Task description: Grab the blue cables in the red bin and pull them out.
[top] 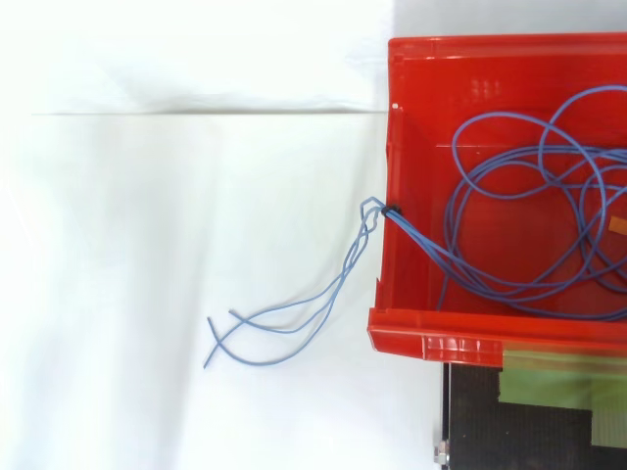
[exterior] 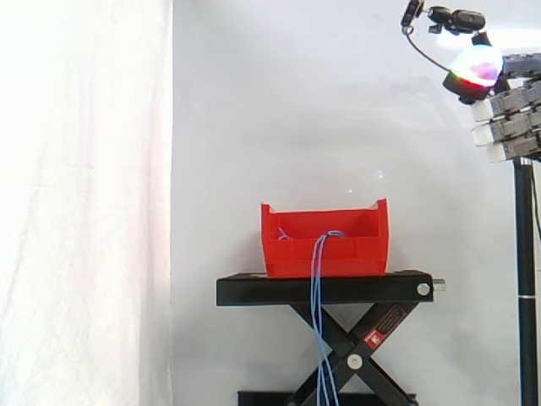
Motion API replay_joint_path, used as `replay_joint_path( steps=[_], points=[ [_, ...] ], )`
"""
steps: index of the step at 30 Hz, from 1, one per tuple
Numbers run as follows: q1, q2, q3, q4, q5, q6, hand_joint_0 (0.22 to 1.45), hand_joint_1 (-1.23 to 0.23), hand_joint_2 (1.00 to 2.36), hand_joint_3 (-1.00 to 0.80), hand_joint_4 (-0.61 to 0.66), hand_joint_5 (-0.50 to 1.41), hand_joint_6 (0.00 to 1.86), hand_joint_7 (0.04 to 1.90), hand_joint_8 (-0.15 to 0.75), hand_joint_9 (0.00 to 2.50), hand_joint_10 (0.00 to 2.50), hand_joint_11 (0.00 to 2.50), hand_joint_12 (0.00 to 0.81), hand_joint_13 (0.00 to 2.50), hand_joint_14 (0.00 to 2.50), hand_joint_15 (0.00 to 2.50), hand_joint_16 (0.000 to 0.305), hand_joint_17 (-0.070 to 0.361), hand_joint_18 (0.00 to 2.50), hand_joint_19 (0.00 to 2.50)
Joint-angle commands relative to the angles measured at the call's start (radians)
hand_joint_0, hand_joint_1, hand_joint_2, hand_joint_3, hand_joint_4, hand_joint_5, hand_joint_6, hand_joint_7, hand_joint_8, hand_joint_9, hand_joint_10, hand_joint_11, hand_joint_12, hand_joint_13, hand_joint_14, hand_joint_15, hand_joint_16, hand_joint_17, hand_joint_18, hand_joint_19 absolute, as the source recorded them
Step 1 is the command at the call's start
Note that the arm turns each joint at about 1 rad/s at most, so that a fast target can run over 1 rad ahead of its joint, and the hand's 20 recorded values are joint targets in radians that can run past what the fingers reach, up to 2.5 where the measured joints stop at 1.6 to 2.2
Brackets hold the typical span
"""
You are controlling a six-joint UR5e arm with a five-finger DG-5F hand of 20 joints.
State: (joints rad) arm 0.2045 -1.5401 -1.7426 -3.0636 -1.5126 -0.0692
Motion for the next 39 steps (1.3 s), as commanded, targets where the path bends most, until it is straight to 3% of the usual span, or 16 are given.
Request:
replay_joint_path(
  steps=[1,18,39],
  points=[
    [-0.002,0.0,0.0,-0.003,0.0,-0.001,0.71,-0.7,1.0,-1.0,0.11,0.35,0.01,0.24,0.205,0.35,0.0,0.09,0.318,0.23,0.0,0.1,0.048,0.108,0.02,0.08],
    [-0.008,0.0,0.003,-0.003,0.043,0.001,0.71,-0.71,1.0,-1.0,0.11,0.34,0.01,0.23,0.203,0.33,0.0,0.04,0.319,0.22,0.0,0.09,0.048,0.109,0.01,0.07],
    [-0.008,0.0,0.003,-0.006,0.045,-0.004,0.71,-0.72,1.0,-1.0,0.11,0.35,0.01,0.24,0.203,0.34,0.0,0.06,0.317,0.23,0.0,0.1,0.049,0.109,0.03,0.08]
  ],
)
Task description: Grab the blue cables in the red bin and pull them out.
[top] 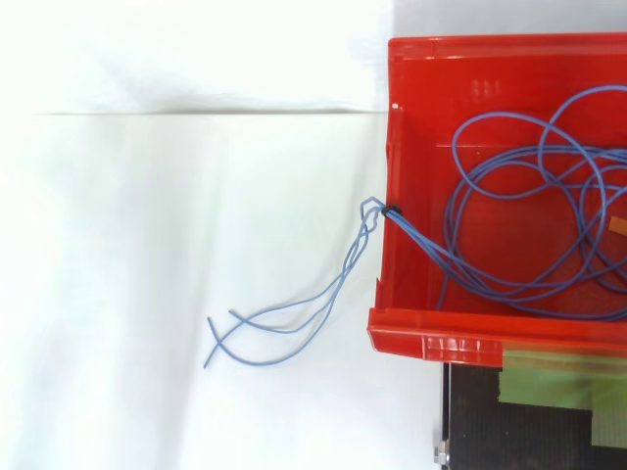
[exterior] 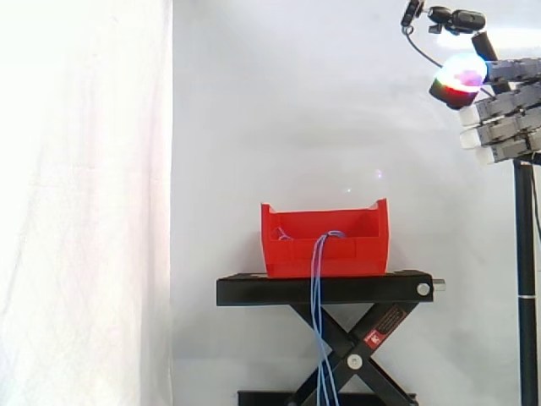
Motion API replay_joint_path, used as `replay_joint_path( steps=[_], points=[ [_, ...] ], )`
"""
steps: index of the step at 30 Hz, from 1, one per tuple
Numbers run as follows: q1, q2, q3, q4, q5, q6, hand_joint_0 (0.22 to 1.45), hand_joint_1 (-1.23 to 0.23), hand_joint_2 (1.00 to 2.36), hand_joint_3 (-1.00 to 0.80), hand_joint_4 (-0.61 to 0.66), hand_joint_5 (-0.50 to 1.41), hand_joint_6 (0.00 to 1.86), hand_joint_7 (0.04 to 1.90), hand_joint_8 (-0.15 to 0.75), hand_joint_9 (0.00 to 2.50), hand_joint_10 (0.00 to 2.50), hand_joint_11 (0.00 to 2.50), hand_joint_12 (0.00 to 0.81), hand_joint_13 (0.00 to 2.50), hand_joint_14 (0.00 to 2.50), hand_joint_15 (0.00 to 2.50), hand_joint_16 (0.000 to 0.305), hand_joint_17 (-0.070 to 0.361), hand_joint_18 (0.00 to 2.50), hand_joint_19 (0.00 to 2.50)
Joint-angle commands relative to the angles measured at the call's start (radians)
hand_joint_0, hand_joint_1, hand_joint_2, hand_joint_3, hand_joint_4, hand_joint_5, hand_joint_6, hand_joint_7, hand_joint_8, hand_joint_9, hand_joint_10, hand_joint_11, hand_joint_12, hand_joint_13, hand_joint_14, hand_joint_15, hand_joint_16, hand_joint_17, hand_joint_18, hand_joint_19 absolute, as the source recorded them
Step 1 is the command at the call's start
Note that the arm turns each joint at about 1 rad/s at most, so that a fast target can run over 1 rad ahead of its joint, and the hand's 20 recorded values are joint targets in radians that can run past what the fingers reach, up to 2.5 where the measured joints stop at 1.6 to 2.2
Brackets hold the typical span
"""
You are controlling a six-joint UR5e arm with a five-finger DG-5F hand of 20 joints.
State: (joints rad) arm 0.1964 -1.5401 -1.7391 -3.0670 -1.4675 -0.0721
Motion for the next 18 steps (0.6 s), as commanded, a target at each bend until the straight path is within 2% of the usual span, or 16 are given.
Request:
replay_joint_path(
  steps=[1,18],
  points=[
    [0.0,0.0,0.0,-0.002,0.0,-0.001,0.71,-0.72,1.0,-1.0,0.11,0.35,0.01,0.24,0.205,0.34,0.0,0.06,0.317,0.23,0.0,0.09,0.049,0.109,0.03,0.08],
    [0.0,0.0,0.0,-0.002,-0.005,-0.002,0.71,-0.73,1.0,-1.0,0.12,0.37,0.01,0.24,0.206,0.36,0.0,0.09,0.317,0.25,0.0,0.1,0.048,0.109,0.04,0.09]
  ],
)
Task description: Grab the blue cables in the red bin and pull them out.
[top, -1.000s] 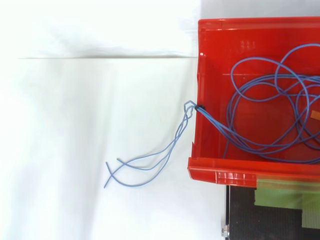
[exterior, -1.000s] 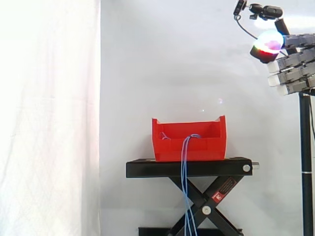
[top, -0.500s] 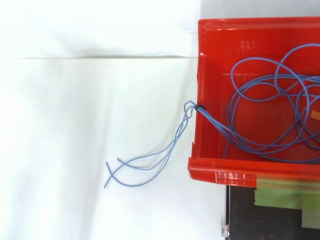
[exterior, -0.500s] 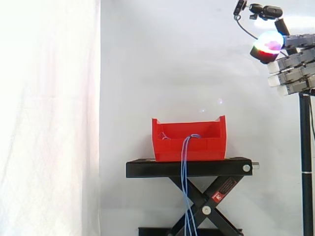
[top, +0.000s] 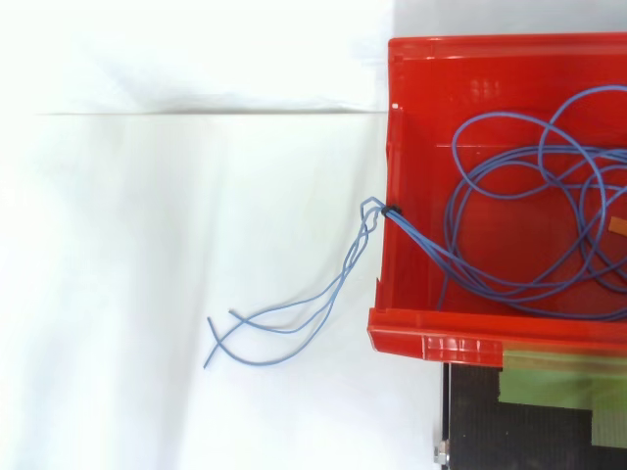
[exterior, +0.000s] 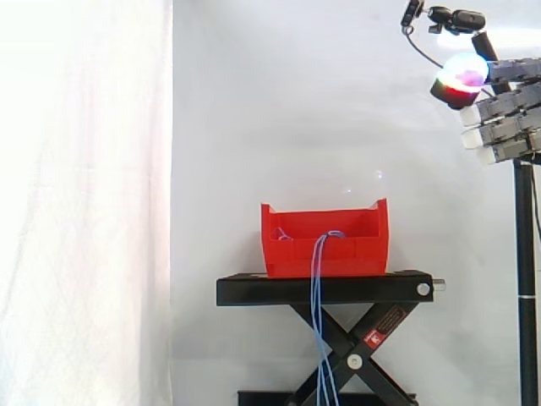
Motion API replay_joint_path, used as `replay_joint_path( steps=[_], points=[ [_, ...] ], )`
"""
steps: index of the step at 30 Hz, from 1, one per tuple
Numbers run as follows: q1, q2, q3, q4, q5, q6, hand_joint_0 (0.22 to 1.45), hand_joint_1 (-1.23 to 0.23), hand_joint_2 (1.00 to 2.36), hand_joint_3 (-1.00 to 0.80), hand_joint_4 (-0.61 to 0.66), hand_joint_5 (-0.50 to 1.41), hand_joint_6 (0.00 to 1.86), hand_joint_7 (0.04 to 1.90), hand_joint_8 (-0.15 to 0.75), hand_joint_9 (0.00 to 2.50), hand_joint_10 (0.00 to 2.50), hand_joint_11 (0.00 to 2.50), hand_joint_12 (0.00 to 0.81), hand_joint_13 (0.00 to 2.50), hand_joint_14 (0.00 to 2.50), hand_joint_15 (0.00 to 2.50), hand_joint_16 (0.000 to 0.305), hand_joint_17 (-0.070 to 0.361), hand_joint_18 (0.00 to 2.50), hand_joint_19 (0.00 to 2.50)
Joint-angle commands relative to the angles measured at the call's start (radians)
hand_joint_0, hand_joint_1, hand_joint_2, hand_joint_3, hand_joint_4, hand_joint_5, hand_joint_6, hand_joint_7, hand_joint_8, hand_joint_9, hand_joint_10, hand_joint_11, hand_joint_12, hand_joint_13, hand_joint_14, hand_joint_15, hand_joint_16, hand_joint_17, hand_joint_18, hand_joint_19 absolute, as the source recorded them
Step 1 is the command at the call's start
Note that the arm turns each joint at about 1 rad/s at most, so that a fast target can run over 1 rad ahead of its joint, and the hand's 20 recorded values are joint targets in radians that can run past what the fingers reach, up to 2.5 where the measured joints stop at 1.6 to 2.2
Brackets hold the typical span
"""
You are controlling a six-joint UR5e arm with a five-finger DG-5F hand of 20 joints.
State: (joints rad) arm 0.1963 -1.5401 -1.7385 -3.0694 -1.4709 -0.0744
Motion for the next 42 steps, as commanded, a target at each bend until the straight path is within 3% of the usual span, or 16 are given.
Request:
replay_joint_path(
  steps=[1,8,15,16,31,35,42],
  points=[
    [0.0,0.0,0.0,0.001,-0.002,0.0,0.71,-0.73,1.0,-1.0,0.12,0.37,0.01,0.25,0.207,0.36,0.0,0.08,0.317,0.25,0.0,0.1,0.049,0.109,0.04,0.1],
    [0.006,0.0,-0.001,0.003,0.003,-0.009,0.72,-0.74,1.0,-1.0,0.12,0.37,0.01,0.24,0.208,0.36,0.0,0.08,0.318,0.25,0.0,0.11,0.048,0.109,0.05,0.09],
    [0.018,-0.002,-0.001,0.021,0.015,-0.083,0.72,-0.74,1.0,-1.0,0.12,0.38,0.01,0.25,0.207,0.36,0.0,0.08,0.317,0.26,0.0,0.11,0.048,0.108,0.06,0.1],
    [0.026,-0.012,-0.001,0.078,0.017,-0.11,0.72,-0.74,1.0,-1.0,0.12,0.38,0.01,0.25,0.207,0.36,0.0,0.09,0.317,0.26,0.0,0.11,0.048,0.108,0.06,0.09],
    [0.026,-0.029,-0.003,0.115,0.026,-0.112,0.72,-0.74,1.0,-1.0,0.12,0.39,0.01,0.25,0.208,0.37,0.0,0.1,0.316,0.27,0.0,0.11,0.048,0.108,0.08,0.09],
    [0.028,-0.029,-0.019,0.156,0.027,-0.112,0.72,-0.75,1.0,-1.0,0.12,0.4,0.01,0.25,0.209,0.37,0.0,0.1,0.317,0.27,0.0,0.11,0.048,0.108,0.08,0.1],
    [0.032,-0.031,-0.019,0.159,0.029,-0.112,0.72,-0.75,1.0,-1.0,0.12,0.4,0.01,0.25,0.211,0.38,0.0,0.09,0.317,0.28,0.0,0.11,0.048,0.107,0.08,0.11]
  ],
)
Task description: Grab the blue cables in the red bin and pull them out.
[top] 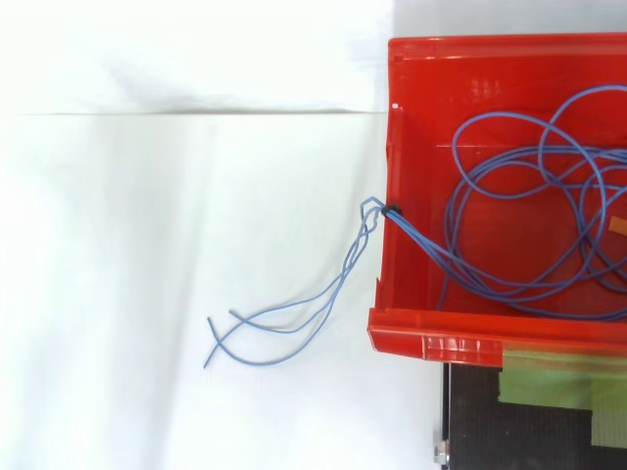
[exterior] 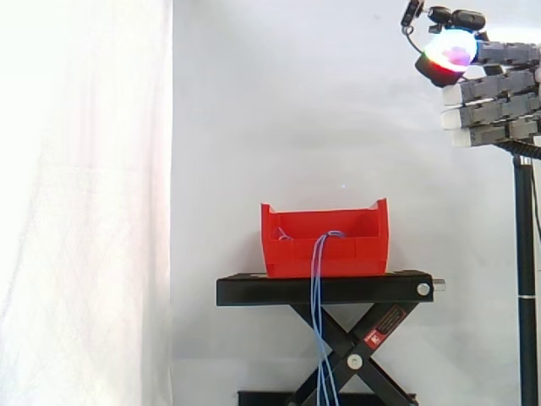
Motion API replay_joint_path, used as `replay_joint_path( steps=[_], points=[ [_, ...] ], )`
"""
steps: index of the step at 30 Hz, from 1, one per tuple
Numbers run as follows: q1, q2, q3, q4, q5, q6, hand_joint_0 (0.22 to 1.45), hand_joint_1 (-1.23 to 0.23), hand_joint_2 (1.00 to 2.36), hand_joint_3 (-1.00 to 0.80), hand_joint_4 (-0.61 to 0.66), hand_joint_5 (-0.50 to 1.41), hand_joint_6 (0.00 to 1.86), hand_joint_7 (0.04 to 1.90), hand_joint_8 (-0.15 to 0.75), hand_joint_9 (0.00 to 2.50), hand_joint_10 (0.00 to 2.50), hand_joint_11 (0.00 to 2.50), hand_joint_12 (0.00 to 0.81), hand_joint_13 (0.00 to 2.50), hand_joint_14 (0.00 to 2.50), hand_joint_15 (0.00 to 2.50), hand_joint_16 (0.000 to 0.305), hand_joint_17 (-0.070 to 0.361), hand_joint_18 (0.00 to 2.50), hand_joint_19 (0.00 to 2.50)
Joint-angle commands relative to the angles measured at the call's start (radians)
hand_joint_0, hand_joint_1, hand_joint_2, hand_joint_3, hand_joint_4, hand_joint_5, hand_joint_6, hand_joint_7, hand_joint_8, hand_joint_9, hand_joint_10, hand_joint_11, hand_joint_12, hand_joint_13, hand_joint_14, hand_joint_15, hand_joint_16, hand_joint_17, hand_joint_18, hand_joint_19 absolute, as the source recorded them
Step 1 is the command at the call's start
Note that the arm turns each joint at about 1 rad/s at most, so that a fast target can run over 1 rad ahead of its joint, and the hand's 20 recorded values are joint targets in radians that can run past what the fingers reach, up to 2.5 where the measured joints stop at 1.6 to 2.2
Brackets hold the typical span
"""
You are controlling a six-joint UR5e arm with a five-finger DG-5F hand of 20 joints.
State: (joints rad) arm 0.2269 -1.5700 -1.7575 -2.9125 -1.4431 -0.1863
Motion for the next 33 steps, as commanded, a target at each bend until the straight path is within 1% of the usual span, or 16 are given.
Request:
replay_joint_path(
  steps=[1,5,6,9,12,15,17,18,20,21,22,23,24,26,30,33],
  points=[
    [0.002,-0.032,0.0,0.001,0.006,0.003,0.72,-0.75,1.0,-1.0,0.12,0.4,0.01,0.25,0.211,0.38,0.0,0.1,0.318,0.28,0.0,0.12,0.048,0.107,0.08,0.11],
    [-0.009,-0.117,0.0,0.002,0.0,0.011,0.72,-0.75,1.0,-1.0,0.13,0.4,0.01,0.25,0.213,0.38,0.0,0.1,0.318,0.28,0.0,0.11,0.048,0.108,0.09,0.11],
    [-0.009,-0.151,0.0,0.012,-0.003,0.02,0.72,-0.75,1.0,-1.0,0.13,0.4,0.01,0.25,0.213,0.38,0.0,0.1,0.318,0.28,0.0,0.11,0.048,0.107,0.09,0.11],
    [-0.008,-0.163,0.0,0.039,-0.002,0.023,0.73,-0.75,1.0,-1.0,0.12,0.4,0.01,0.25,0.213,0.39,0.0,0.1,0.318,0.28,0.0,0.12,0.048,0.108,0.1,0.12],
    [-0.006,-0.163,0.0,0.104,0.001,0.012,0.73,-0.76,1.0,-1.0,0.13,0.4,0.01,0.25,0.212,0.39,0.0,0.1,0.318,0.29,0.0,0.12,0.048,0.107,0.1,0.12],
    [-0.006,-0.163,0.0,0.11,0.001,-0.023,0.73,-0.77,1.0,-1.0,0.13,0.4,0.01,0.25,0.214,0.39,0.0,0.1,0.316,0.29,0.0,0.12,0.048,0.107,0.11,0.12],
    [-0.004,-0.163,0.0,0.11,0.004,-0.114,0.73,-0.78,1.0,-1.0,0.13,0.41,0.01,0.25,0.214,0.39,0.0,0.1,0.316,0.29,0.0,0.12,0.047,0.107,0.11,0.12],
    [-0.003,-0.163,0.0,0.111,0.013,-0.181,0.73,-0.78,1.0,-1.0,0.13,0.41,0.01,0.25,0.213,0.39,0.0,0.1,0.317,0.29,0.0,0.12,0.047,0.107,0.11,0.12],
    [-0.001,-0.163,0.0,0.113,0.026,-0.252,0.74,-0.79,1.0,-1.0,0.13,0.41,0.01,0.25,0.215,0.4,0.0,0.11,0.316,0.3,0.0,0.13,0.047,0.106,0.12,0.12],
    [0.0,-0.163,0.0,0.114,0.04,-0.298,0.74,-0.8,1.0,-1.0,0.13,0.41,0.01,0.25,0.214,0.4,0.0,0.11,0.317,0.3,0.01,0.12,0.047,0.106,0.12,0.13],
    [0.005,-0.173,0.0,0.122,0.07,-0.405,0.74,-0.8,1.0,-1.0,0.13,0.41,0.01,0.26,0.213,0.4,0.0,0.11,0.316,0.3,0.0,0.12,0.047,0.106,0.12,0.13],
    [0.006,-0.176,0.0,0.127,0.084,-0.445,0.74,-0.8,1.0,-1.0,0.13,0.41,0.01,0.26,0.213,0.4,0.0,0.11,0.316,0.3,0.0,0.12,0.047,0.106,0.12,0.13],
    [0.008,-0.191,0.0,0.137,0.109,-0.519,0.75,-0.82,1.0,-1.0,0.13,0.42,0.01,0.27,0.214,0.4,0.0,0.11,0.315,0.3,0.0,0.12,0.047,0.106,0.13,0.12],
    [0.009,-0.222,0.0,0.164,0.13,-0.611,0.75,-0.84,1.0,-1.0,0.14,0.44,0.01,0.29,0.214,0.4,0.0,0.12,0.315,0.3,0.0,0.12,0.047,0.106,0.13,0.12],
    [0.008,-0.234,0.001,0.23,0.118,-0.686,0.75,-0.93,1.0,-1.0,0.18,0.52,0.01,0.4,0.216,0.41,0.0,0.13,0.314,0.3,0.01,0.12,0.047,0.106,0.13,0.11],
    [0.005,-0.223,0.004,0.231,0.116,-0.719,0.74,-0.99,1.0,-1.0,0.2,0.56,0.01,0.45,0.219,0.43,0.0,0.15,0.316,0.3,0.0,0.12,0.048,0.107,0.14,0.11]
  ],
)
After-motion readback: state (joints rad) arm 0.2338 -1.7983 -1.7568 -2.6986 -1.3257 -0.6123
